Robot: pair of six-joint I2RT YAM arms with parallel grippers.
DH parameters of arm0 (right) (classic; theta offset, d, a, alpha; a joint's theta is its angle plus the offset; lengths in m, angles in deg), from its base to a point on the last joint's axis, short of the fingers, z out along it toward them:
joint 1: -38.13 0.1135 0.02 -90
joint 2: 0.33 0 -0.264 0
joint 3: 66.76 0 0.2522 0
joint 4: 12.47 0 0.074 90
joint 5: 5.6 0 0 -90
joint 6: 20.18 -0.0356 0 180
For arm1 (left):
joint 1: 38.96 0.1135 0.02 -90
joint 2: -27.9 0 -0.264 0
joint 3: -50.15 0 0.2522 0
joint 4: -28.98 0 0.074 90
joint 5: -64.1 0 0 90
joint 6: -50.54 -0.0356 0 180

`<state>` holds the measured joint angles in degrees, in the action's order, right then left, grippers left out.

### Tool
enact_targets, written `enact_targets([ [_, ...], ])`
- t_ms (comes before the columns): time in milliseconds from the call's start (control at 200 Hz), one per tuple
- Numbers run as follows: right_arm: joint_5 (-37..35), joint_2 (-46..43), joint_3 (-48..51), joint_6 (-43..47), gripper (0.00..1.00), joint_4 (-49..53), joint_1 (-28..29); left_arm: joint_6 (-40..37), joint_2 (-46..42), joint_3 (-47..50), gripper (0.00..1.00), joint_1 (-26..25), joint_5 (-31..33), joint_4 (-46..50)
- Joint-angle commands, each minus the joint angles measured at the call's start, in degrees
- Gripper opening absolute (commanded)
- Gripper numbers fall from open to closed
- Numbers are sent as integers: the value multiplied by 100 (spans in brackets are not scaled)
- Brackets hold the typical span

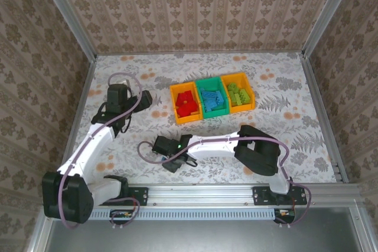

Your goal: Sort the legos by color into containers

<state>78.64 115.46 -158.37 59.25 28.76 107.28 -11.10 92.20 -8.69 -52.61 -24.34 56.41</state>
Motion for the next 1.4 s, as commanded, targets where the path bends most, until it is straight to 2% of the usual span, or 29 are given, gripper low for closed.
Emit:
enact_targets([
  [0, -161, 257, -1, 46, 40, 479, -15, 38, -152, 184, 100, 73, 59, 25],
  [220, -125, -49, -118, 92, 30, 365, -24, 126, -231, 244, 100, 108, 338, 204],
  [545, 255, -948, -202, 248, 25, -154, -329, 106, -466, 410, 100, 161, 465, 249],
  [760, 599, -1777, 193, 22, 25, -503, -1026, 91, -566, 491, 100, 187, 464, 266],
  [1030, 1239, -2688, 902, -860, 24, -1367, -2373, 133, -532, 563, 100, 196, 406, 206],
  [1225, 1009, -2667, 937, -1630, 23, -1170, -3149, 170, -484, 588, 100, 205, 353, 206],
  [1395, 285, -2521, 740, -1872, 23, -638, -3545, 162, -497, 619, 100, 213, 350, 232],
])
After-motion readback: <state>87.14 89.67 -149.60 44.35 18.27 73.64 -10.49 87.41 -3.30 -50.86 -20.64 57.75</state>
